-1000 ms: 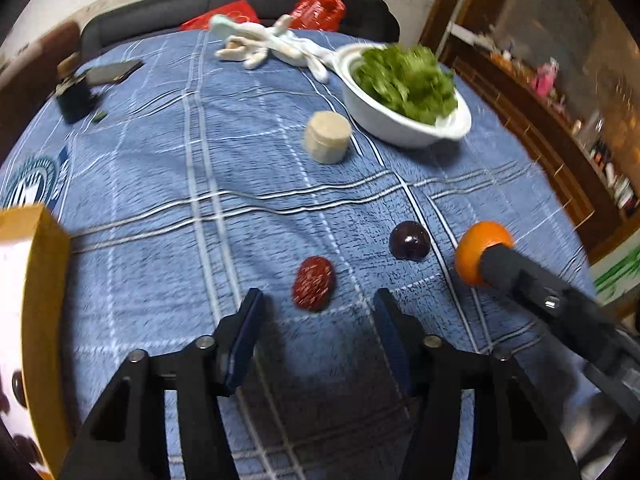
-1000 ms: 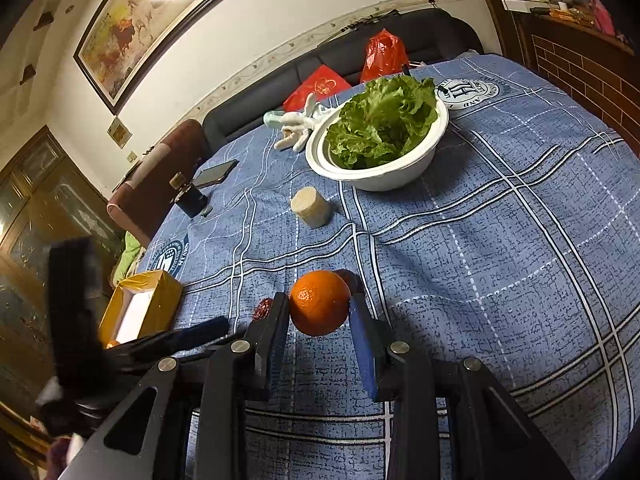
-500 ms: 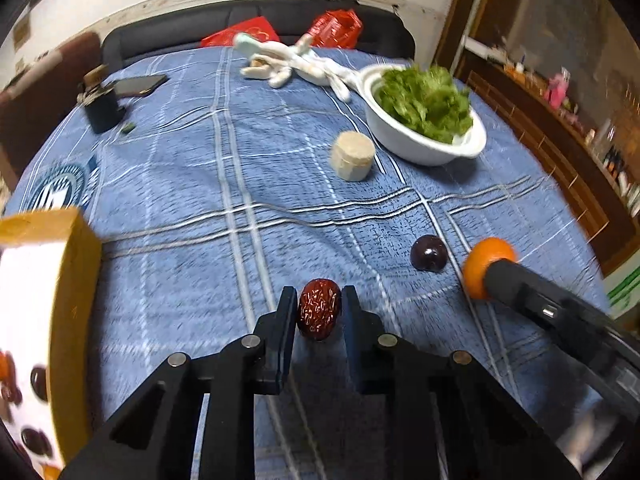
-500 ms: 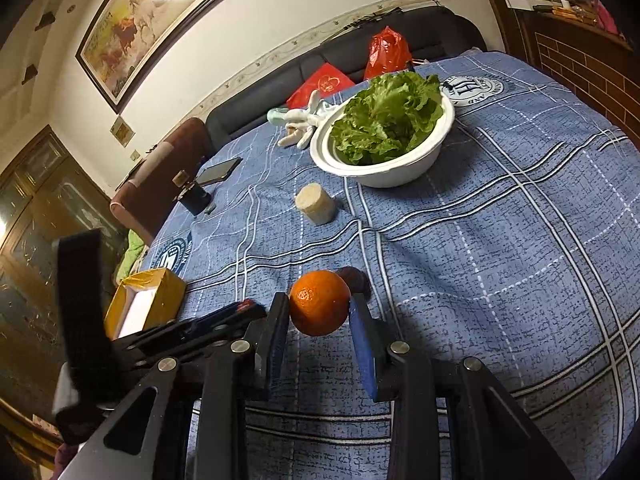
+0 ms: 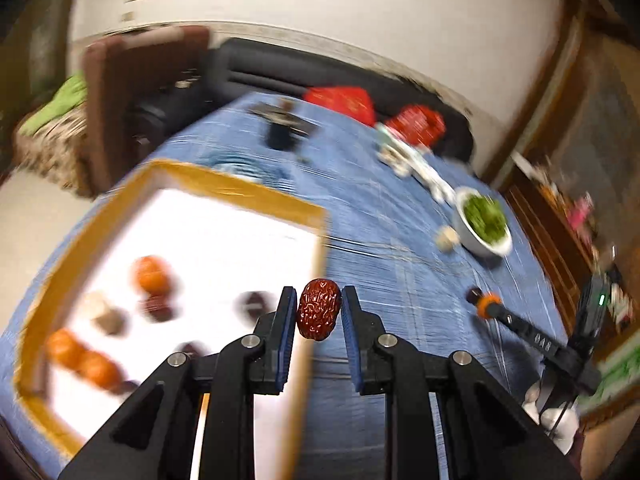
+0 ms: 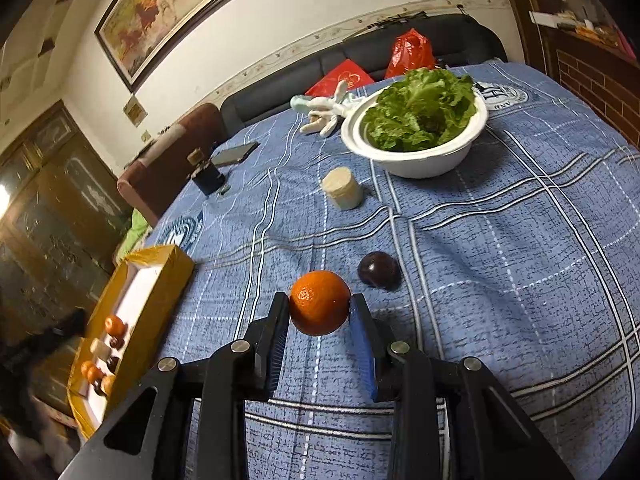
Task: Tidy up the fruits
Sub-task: 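Carry the date and orange into the tray and open both tools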
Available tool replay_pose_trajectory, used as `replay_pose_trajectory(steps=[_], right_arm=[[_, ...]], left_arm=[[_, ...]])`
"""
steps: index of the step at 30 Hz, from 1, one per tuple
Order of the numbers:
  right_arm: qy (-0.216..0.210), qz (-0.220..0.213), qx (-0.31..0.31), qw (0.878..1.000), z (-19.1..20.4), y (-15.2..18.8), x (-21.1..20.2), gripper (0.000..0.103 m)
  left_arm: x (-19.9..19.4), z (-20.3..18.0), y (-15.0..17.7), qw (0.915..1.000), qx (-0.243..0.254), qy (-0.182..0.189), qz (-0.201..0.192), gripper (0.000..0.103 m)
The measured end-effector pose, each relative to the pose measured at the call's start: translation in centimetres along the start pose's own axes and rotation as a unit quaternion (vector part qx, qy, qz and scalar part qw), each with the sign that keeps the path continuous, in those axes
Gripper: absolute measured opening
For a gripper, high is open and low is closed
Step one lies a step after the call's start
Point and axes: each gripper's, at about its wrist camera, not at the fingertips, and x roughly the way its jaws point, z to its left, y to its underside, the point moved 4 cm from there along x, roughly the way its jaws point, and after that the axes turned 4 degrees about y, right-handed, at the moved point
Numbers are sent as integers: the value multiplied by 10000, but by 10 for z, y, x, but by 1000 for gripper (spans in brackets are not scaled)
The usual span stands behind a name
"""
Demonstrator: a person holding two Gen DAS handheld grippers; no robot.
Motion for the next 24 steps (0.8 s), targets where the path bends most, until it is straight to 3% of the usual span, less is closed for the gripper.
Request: replay_pose_trajectory(steps=[4, 7, 14, 17, 22, 24], right_arm=[[135, 145, -230, 9995, 20, 12, 7, 34], [-154, 258, -474, 9984, 58, 20, 1, 34], [-983, 632, -1359, 9838, 182, 40, 9, 35], [-1106, 819, -1745, 9750, 230, 55, 25, 35], [-1028, 1150, -2043, 9667, 271, 71, 60, 35], [-951, 1218, -2121, 9650, 279, 76, 69, 36]], left_arm=[[-18, 56, 4, 9981, -552, -282, -57, 22], [-22, 86, 13, 9958, -851, -327, -36, 22], [-13, 118, 24, 9920, -1222, -281, 161, 22], [-4, 129, 27, 9899, -1376, -196, 275, 22], [-2, 146, 32, 9863, -1630, -102, 238, 22], [-6, 149, 31, 9852, -1707, -17, 168, 32]])
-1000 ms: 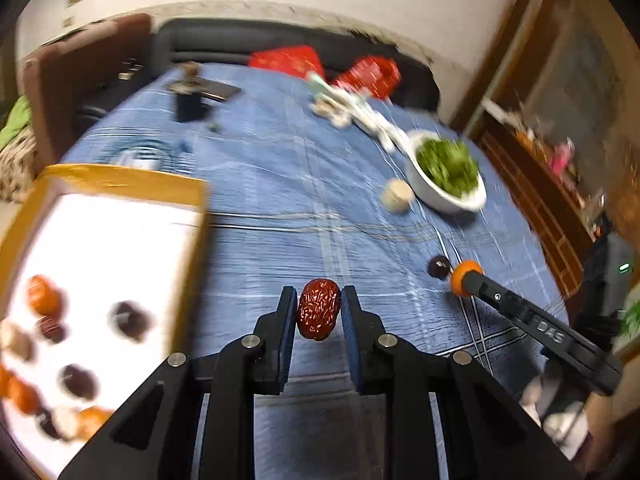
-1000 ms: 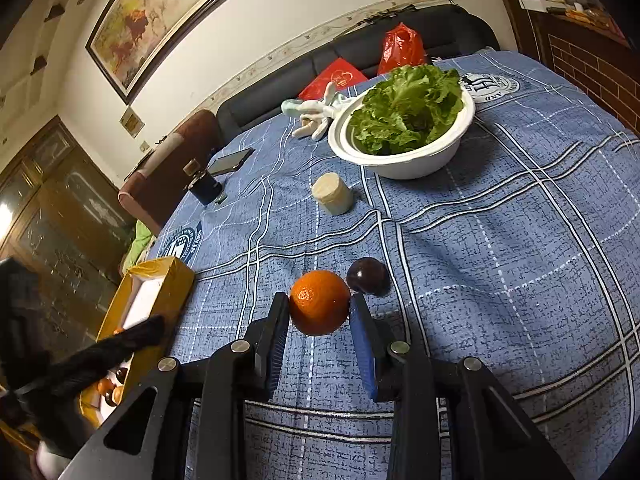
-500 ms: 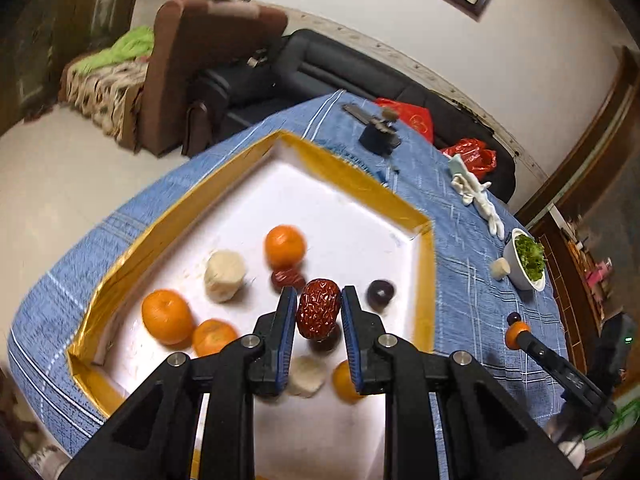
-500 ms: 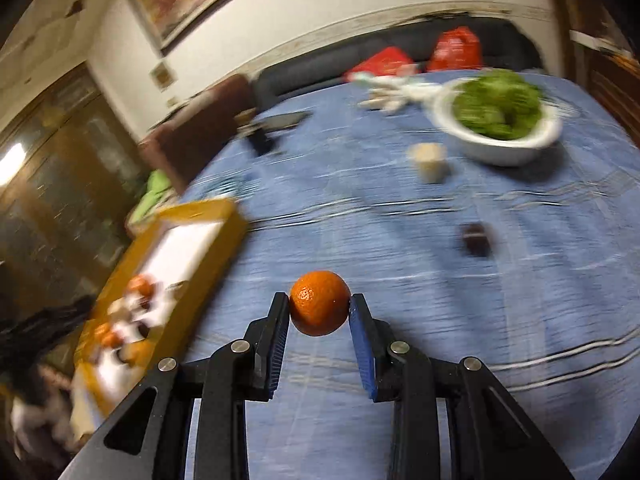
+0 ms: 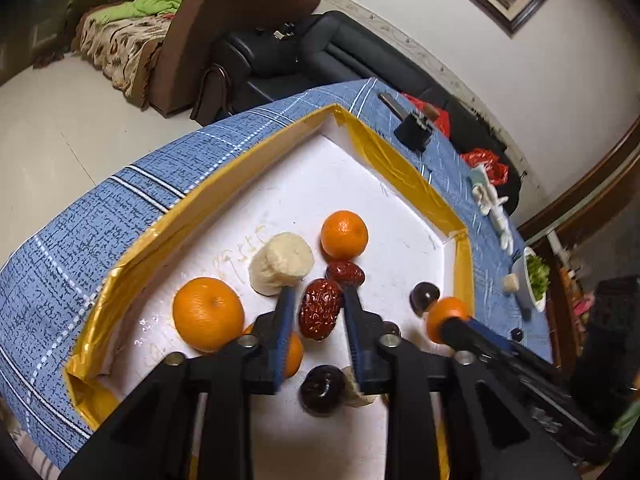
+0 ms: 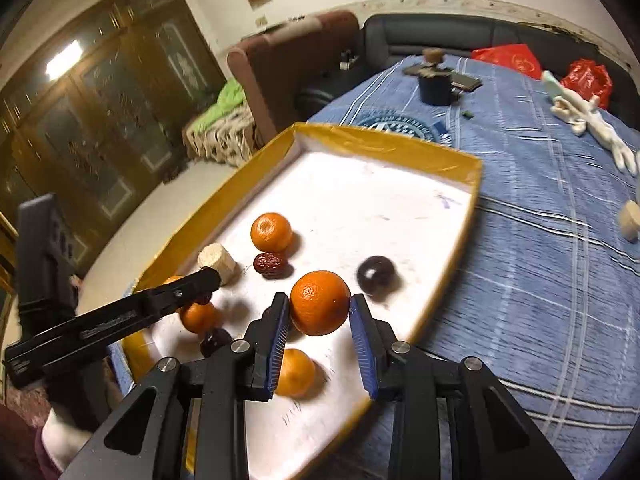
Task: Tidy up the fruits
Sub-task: 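Carry the date and orange into the tray and open both tools, then lift both open tools up and away from the tray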
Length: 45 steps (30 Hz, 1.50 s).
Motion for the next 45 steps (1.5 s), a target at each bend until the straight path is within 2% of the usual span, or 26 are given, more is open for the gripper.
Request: replay_pose_trajectory(steps=[1, 2, 4, 7, 9, 11, 13, 14, 18, 28, 34, 40, 41, 45], right_arm=[[79, 11, -21, 10000, 2, -2, 7, 38], [102, 29, -38, 9999, 4, -3, 12, 41], [118, 69, -49, 9999, 7, -4, 19, 58], [162, 11, -68, 9998, 8, -7, 19, 59], [185, -55, -40, 9998, 5, -7, 13, 59], [166, -175, 77, 9997, 1, -7, 2, 59], [162, -338, 200, 9991, -5, -6, -12, 59], [152, -391, 253, 9988, -8, -5, -17, 59], [160, -548, 464, 9973, -21, 5, -38, 60], [161, -871, 1030, 9907, -58, 38, -85, 60], [116, -1277, 1204, 9844, -70, 55, -131, 60], [162, -1842, 1297, 9741, -83, 56, -208, 60], [182, -1939, 1268, 9726, -84, 53, -221, 60], [353, -2541, 1087, 9604, -84, 27, -296, 60]], left_arm=[[-3, 1, -1, 10000, -28, 32, -41, 46], [-7, 1, -1, 9999, -46, 98, -121, 55], [-13, 0, -2, 9997, -32, 116, -199, 66], [-22, -1, -5, 9992, -106, 244, -293, 71], [-29, 0, -8, 9988, -207, 249, -375, 77], [-38, -4, -9, 9980, -258, 206, -537, 88], [-46, -10, -9, 9965, -247, 379, -708, 90], [-48, -16, -8, 9958, -227, 520, -720, 90], [-52, -35, 0, 9955, -74, 706, -633, 90], [-81, -105, 31, 9933, 732, 589, -671, 90], [-118, -148, 51, 9865, 1212, 653, -884, 90], [-183, -199, 62, 9676, 2017, 587, -1402, 90], [-200, -207, 61, 9611, 2198, 501, -1596, 90], [-275, -244, 60, 9200, 2964, 42, -2563, 91]])
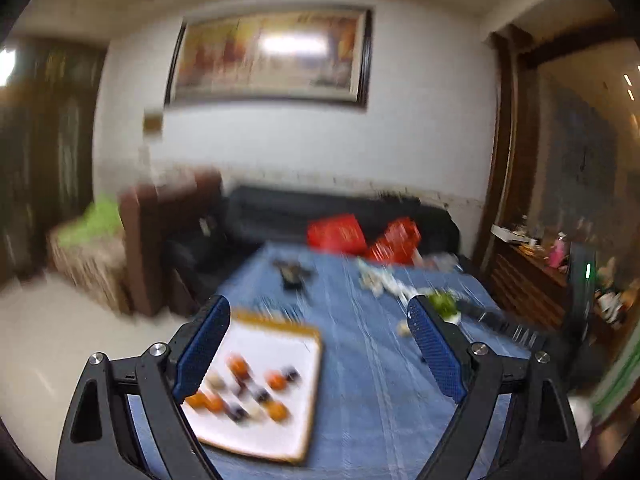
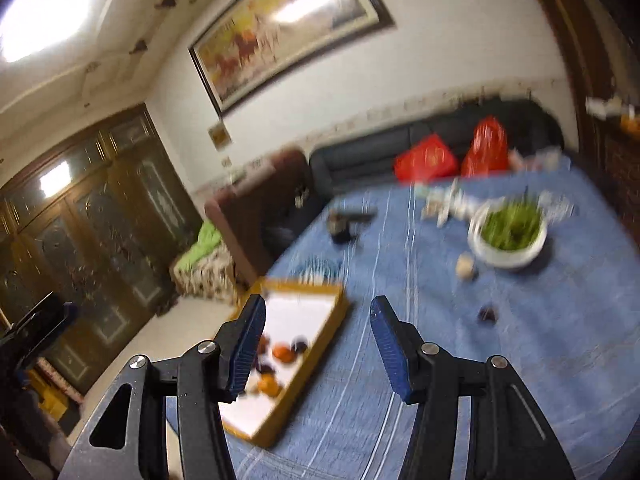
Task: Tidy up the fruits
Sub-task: 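Lift both open tools up and away from the tray, then grasp a dark plum with the right tool while the left tool grasps a beige cake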
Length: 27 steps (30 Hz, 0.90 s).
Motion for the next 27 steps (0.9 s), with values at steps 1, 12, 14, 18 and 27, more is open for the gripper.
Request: replay_pose_trajectory(steps=[1, 12, 14, 18, 27], right_arm=[[-20, -83, -7, 10000, 2, -12, -8, 60], [36, -891, -511, 9947, 32, -101, -71, 83], [50, -727, -553, 9958, 28, -89, -55, 83], [143, -297, -422, 9986, 4, -67, -11, 83], [783, 638, 538, 9934, -103, -7, 78, 83]], left_arm=[[-13, -2, -11, 9996, 128, -108, -213, 96], [8, 26, 6, 9966, 375, -722, 91, 103], [32, 29, 19, 9971, 207, -618, 399, 103], [71, 22, 37, 9963, 38, -283, 810, 103], [145, -15, 101, 9786, -421, 884, 1812, 103]])
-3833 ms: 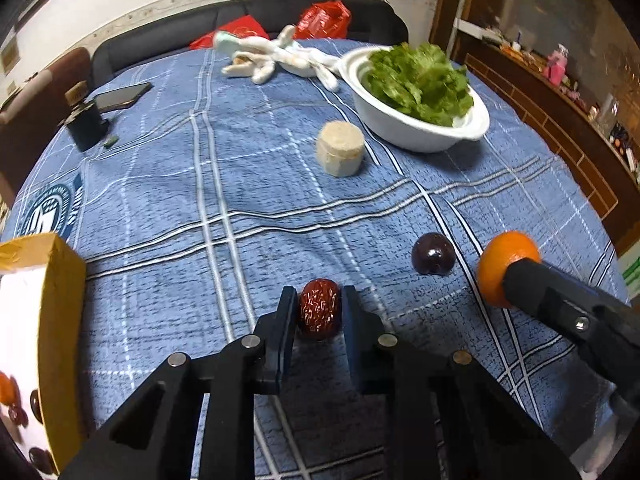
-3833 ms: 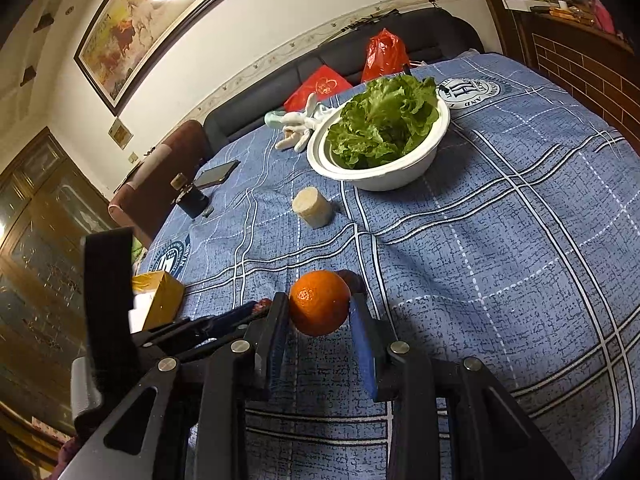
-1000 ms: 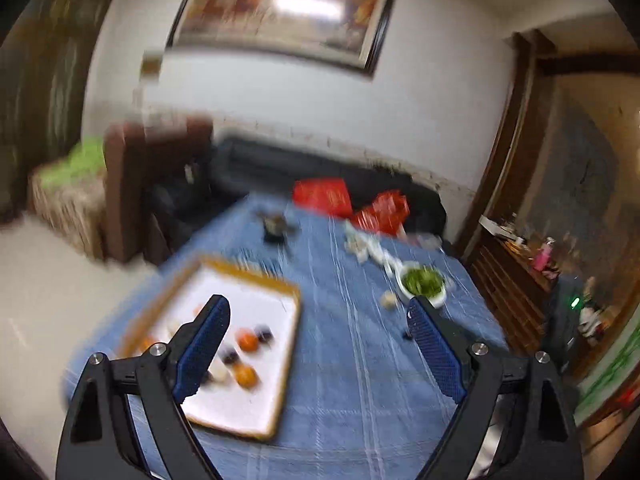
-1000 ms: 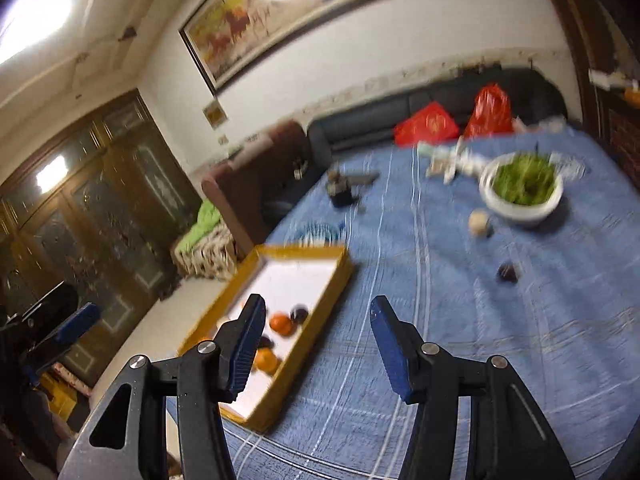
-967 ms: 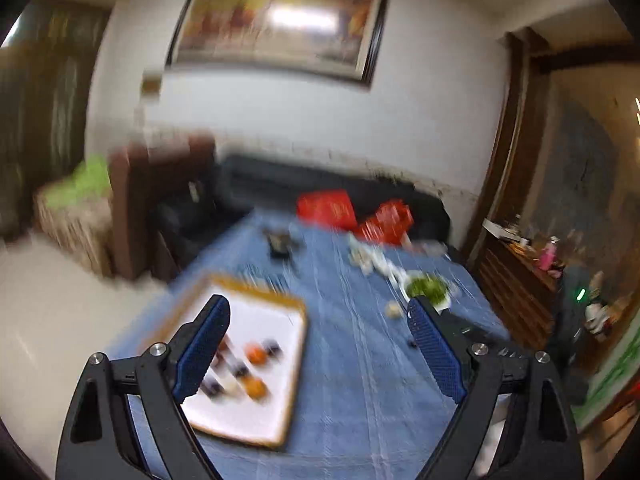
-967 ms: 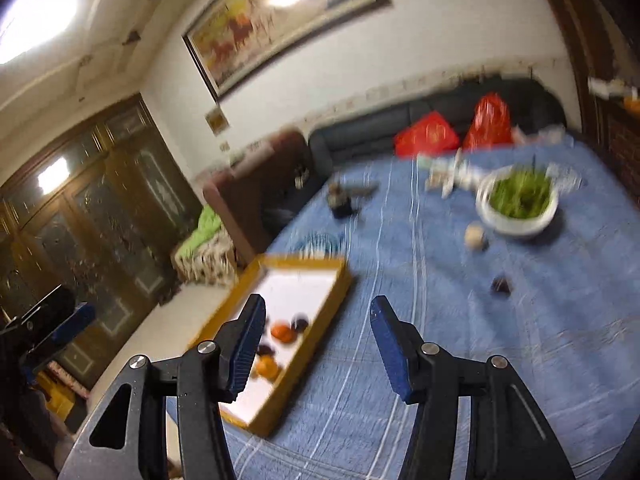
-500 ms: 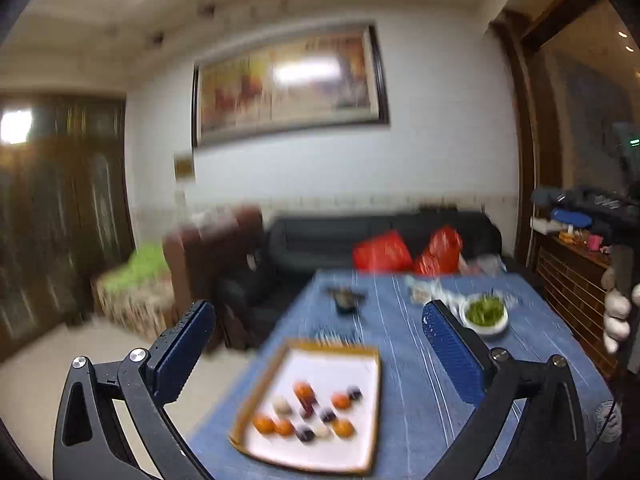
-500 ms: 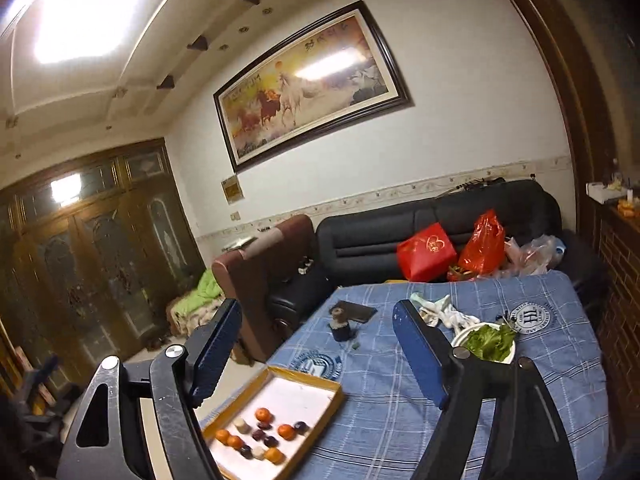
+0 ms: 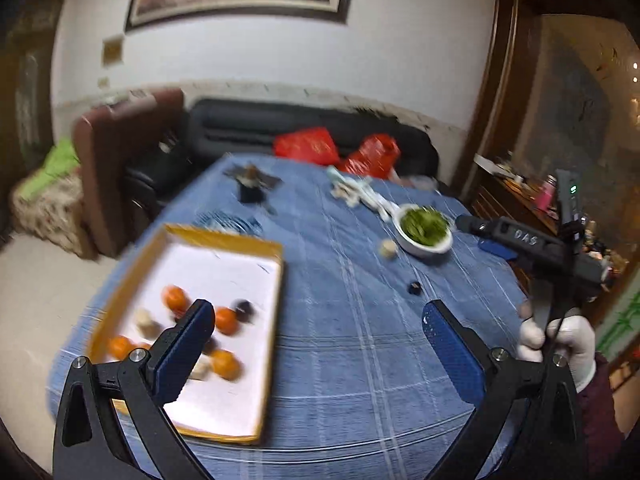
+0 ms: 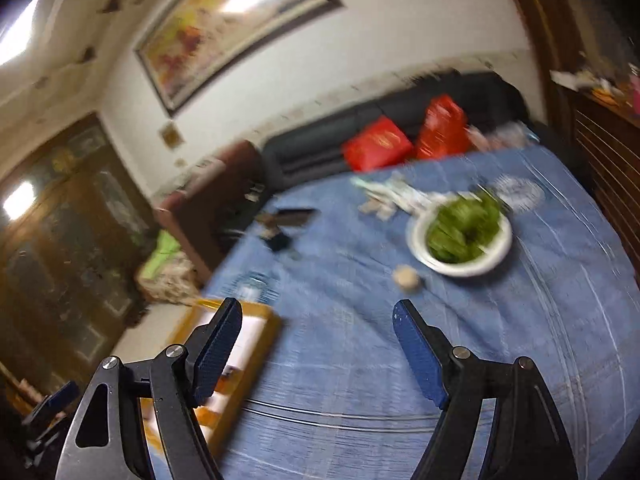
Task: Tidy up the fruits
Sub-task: 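Grasp a dark plum with the right tool while the left tool grasps a beige cake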
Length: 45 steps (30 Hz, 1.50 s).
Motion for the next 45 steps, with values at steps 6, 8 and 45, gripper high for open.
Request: replay_pose_trajectory(steps=[6, 8, 45], right_arm=[[587, 509, -59, 9970, -45, 9, 47, 63], [662, 765, 56, 9949, -53, 13, 75, 56], [-345, 1707, -813, 9813, 3, 71, 101, 56]], left_arm=[[57, 14, 31, 9976, -286, 191, 595, 103], [66, 21, 39, 9968, -332, 213, 690, 103], [96, 32, 69, 9886, -782, 441, 1209, 103]])
